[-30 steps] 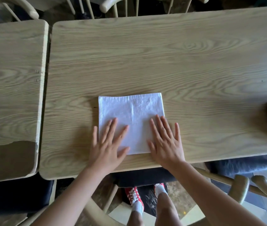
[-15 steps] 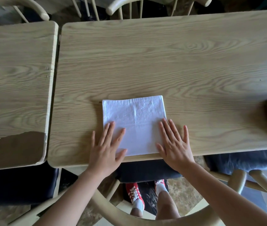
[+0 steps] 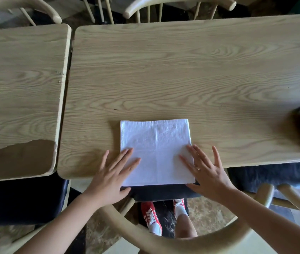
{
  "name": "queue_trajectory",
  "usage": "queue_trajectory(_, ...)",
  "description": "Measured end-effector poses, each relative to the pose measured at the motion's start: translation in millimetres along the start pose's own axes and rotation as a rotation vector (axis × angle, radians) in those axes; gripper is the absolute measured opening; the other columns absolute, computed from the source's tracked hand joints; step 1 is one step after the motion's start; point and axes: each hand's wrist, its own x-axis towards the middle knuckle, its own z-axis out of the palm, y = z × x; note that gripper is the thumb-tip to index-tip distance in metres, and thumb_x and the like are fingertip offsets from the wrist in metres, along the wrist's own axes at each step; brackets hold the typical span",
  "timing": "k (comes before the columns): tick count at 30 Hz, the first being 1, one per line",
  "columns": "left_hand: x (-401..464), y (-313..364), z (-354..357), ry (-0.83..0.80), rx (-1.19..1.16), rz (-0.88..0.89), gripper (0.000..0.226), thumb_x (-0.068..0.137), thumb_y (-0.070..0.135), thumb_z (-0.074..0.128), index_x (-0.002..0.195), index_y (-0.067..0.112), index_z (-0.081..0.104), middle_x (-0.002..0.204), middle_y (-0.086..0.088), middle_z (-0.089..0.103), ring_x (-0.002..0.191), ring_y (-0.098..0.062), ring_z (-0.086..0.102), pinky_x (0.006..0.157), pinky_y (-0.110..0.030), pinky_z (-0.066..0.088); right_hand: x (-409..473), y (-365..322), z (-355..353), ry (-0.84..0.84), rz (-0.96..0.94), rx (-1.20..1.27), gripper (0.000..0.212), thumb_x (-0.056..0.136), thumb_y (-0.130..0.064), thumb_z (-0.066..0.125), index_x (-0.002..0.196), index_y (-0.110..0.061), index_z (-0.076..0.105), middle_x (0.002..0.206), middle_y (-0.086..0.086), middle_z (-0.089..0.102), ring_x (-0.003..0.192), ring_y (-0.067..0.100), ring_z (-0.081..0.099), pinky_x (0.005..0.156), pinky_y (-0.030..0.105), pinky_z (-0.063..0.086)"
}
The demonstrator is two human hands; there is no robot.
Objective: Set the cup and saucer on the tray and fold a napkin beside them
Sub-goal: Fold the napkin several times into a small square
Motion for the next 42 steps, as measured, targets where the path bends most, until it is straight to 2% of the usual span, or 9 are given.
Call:
queue_trajectory(5, -5.9, -15.6, 0.8, 0.041, -0.003, 0.135, 0.107, 0.058, 0.035, 0.079, 0.146, 0.019, 0.020, 0.153, -0.006, 0.025, 0.142, -0.016, 0.017, 0.110, -0.052, 0.016, -7.2, 5.1, 4.9, 0.153, -0.046, 0.000, 0.103, 0.056, -0.059, 0.073, 0.142, -0.024, 0.029, 0.146, 0.011, 0.032, 0.137, 0.025, 0.026, 0.106, 0.065, 0.017)
queue_trajectory(15, 7.0, -27.0, -4.0, 0.251, -0.142, 0.198, 0.065, 0.062, -0.002, 0.070, 0.124, 0.011, 0.056, 0.134, -0.004, 0.054, 0.131, -0.011, 0.036, 0.102, -0.037, 0.028, 4.6, 20.3, 5.7, 0.357, -0.091, 0.111, 0.052, 0.079, -0.030, 0.051, 0.129, -0.016, 0.048, 0.130, 0.009, 0.056, 0.120, 0.026, 0.042, 0.103, 0.049, 0.031)
queue_trajectory(20, 9.4, -21.2, -4.0, 0.310, -0.302, 0.069, 0.064, 0.052, -0.016, 0.068, 0.112, 0.007, 0.065, 0.125, -0.004, 0.061, 0.123, -0.012, 0.045, 0.100, -0.032, 0.033, 10.8, 20.4, -1.5, 0.397, -0.012, 0.333, 0.035, 0.081, -0.021, 0.052, 0.114, -0.016, 0.063, 0.119, 0.003, 0.064, 0.112, 0.025, 0.048, 0.095, 0.041, 0.037)
queue_trajectory(25, 15.5, -12.6, -3.6, 0.452, -0.386, -0.071, 0.046, 0.072, -0.007, 0.037, 0.103, 0.008, 0.067, 0.118, -0.001, 0.066, 0.119, -0.011, 0.051, 0.098, -0.029, 0.039, 17.4, 5.3, -5.8, 0.467, 0.229, 0.583, 0.028, 0.083, -0.013, 0.047, 0.095, -0.016, 0.071, 0.104, -0.005, 0.070, 0.102, 0.018, 0.054, 0.086, 0.038, 0.043)
queue_trajectory(29, 23.6, -9.9, -0.9, 0.514, -0.564, -0.303, 0.053, 0.062, -0.023, 0.052, 0.102, 0.010, 0.065, 0.102, -0.003, 0.069, 0.095, -0.023, 0.064, 0.083, -0.032, 0.049, 20.3, -5.5, -11.4, 0.481, 0.410, 0.748, 0.039, 0.068, -0.004, 0.046, 0.095, -0.015, 0.071, 0.095, -0.010, 0.066, 0.100, 0.011, 0.052, 0.086, 0.039, 0.043)
queue_trajectory(32, 33.9, -2.5, -7.4, 0.610, -0.462, -0.498, 0.011, 0.077, 0.008, 0.059, 0.082, 0.001, 0.066, 0.064, -0.009, 0.065, 0.053, -0.026, 0.059, 0.055, -0.021, 0.040, 26.5, -12.3, -17.3, 0.518, 0.555, 0.801, 0.034, 0.072, -0.013, 0.042, 0.088, -0.008, 0.071, 0.083, -0.005, 0.063, 0.088, 0.013, 0.050, 0.079, 0.040, 0.043)
queue_trajectory(33, 36.6, 0.8, -9.4, 0.643, -0.466, -0.536, 0.022, 0.081, 0.019, 0.056, 0.077, -0.001, 0.065, 0.057, -0.009, 0.062, 0.048, -0.025, 0.055, 0.054, -0.020, 0.033, 29.8, -12.9, -18.1, 0.524, 0.598, 0.801, 0.028, 0.076, -0.016, 0.044, 0.082, -0.006, 0.069, 0.074, -0.005, 0.062, 0.081, 0.016, 0.049, 0.074, 0.039, 0.041)
queue_trajectory(37, 42.3, 7.7, -6.7, 0.713, -0.504, -0.623, 0.034, 0.088, 0.028, 0.051, 0.066, 0.003, 0.060, 0.055, -0.005, 0.058, 0.056, -0.026, 0.052, 0.063, -0.031, 0.037, 44.0, -13.5, -24.1, 0.508, 0.717, 0.829, 0.014, 0.083, -0.016, 0.059, 0.073, -0.009, 0.064, 0.057, -0.021, 0.042, 0.069, 0.016, 0.042, 0.076, 0.036, 0.034)
queue_trajectory(42, 48.3, 8.4, -0.8, 0.689, -0.545, -0.713, 0.028, 0.086, 0.028, 0.053, 0.072, 0.005, 0.061, 0.060, -0.005, 0.061, 0.063, -0.024, 0.054, 0.067, -0.044, 0.048, 51.5, -16.5, -26.5, 0.427, 0.837, 0.866, 0.008, 0.084, -0.013, 0.060, 0.078, -0.011, 0.066, 0.062, -0.010, 0.053, 0.080, 0.020, 0.048, 0.079, 0.024, 0.021)
